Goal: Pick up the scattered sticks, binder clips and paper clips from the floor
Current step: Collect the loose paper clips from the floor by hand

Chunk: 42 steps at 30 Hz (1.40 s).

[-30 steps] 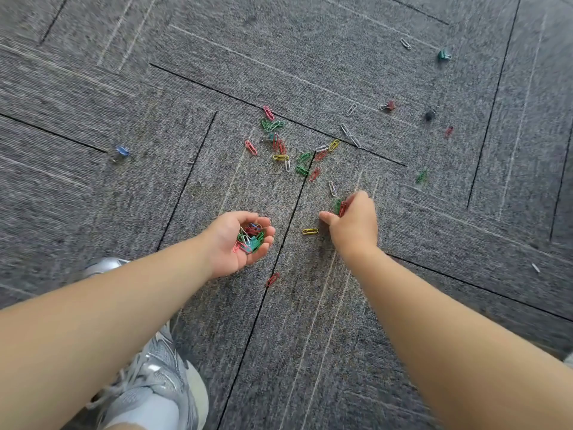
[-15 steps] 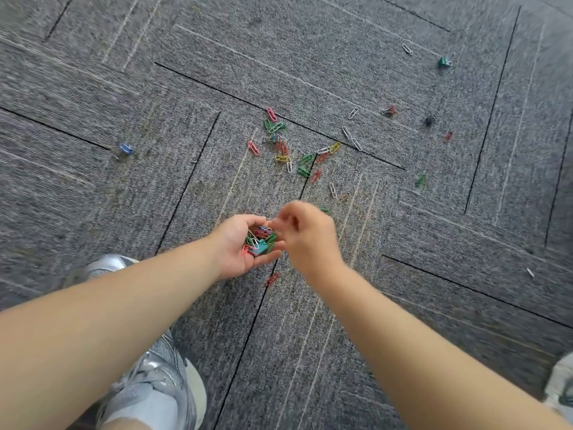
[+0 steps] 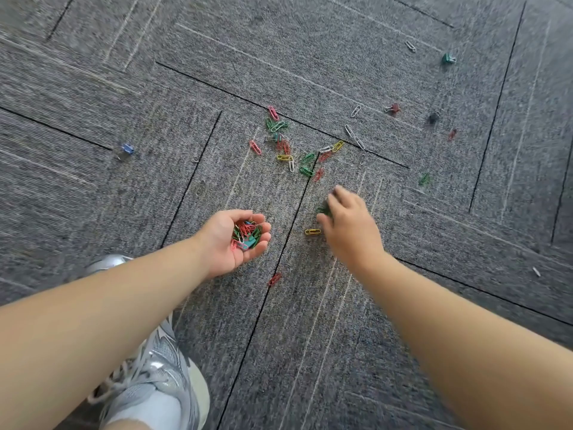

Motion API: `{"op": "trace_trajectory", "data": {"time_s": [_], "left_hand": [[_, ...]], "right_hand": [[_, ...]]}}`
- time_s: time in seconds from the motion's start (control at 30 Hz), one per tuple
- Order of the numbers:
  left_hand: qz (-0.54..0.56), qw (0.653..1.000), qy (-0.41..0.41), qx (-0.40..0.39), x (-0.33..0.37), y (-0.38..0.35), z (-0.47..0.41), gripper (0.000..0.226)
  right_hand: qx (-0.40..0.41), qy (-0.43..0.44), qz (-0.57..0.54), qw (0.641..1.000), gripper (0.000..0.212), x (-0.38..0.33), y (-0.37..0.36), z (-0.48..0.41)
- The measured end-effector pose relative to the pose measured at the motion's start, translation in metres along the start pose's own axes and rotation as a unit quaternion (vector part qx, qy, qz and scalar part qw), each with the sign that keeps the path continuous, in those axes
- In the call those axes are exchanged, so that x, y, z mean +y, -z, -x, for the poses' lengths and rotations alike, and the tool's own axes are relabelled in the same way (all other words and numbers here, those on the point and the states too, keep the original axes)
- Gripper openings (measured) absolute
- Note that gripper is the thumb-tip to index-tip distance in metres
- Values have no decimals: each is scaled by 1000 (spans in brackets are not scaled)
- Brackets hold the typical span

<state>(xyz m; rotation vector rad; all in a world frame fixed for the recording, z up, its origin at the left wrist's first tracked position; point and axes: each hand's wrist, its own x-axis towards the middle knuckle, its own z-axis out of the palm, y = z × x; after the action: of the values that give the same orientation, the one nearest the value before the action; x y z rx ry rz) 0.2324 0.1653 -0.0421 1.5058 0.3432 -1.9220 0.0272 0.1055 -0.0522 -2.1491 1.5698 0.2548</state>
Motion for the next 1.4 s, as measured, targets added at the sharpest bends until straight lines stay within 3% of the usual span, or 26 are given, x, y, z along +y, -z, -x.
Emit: {"op": "trace_trajectory", "data": {"time_s": [0.1, 0.2, 0.4, 0.57, 0.67, 0.87, 0.97, 1.03, 1.07, 1.13, 1.2, 1.23, 1.4], "left_hand": [[-9, 1000, -1, 8, -1, 1, -1, 28], [-22, 1000, -3, 16, -4, 2, -1, 29], [-39, 999, 5, 21, -8, 3, -1, 27], [-59, 998, 1, 15, -9, -2, -3, 28], [-64, 998, 2, 9, -9, -7, -3, 29], [-40, 999, 30, -19, -9, -19, 4, 23], [-30, 998, 39, -24, -10, -18, 7, 22], [-26, 998, 56, -26, -10, -14, 7, 26], [-31, 997, 59, -24, -9, -11, 8, 27], [-41, 997, 57, -9, -6, -4, 8, 29], [-38, 998, 51, 7, -3, 4, 8, 30], [-34, 998, 48, 12, -1, 8, 6, 30], [-38, 998, 34, 30, 2, 28, 6, 28]], "right_hand": [[21, 83, 45, 995, 41, -6, -12, 25], [80, 104, 21, 991, 29, -4, -32, 37], [73, 55, -43, 995, 19, -8, -42, 35], [35, 54, -12, 998, 11, -12, -32, 25], [51, 4, -101, 994, 17, -23, -16, 21], [67, 184, -199, 960, 19, -63, 1, 42], [118, 144, -251, 950, 20, -67, 4, 46], [160, 40, -249, 955, 15, -62, 2, 48], [140, -3, -217, 966, 13, -60, -3, 49], [-7, -8, -125, 992, 15, -57, -17, 53], [-164, 75, -38, 983, 24, -57, -29, 58], [-195, 110, -8, 974, 28, -58, -32, 60], [-158, 115, 15, 981, 16, -63, -36, 58]]}}
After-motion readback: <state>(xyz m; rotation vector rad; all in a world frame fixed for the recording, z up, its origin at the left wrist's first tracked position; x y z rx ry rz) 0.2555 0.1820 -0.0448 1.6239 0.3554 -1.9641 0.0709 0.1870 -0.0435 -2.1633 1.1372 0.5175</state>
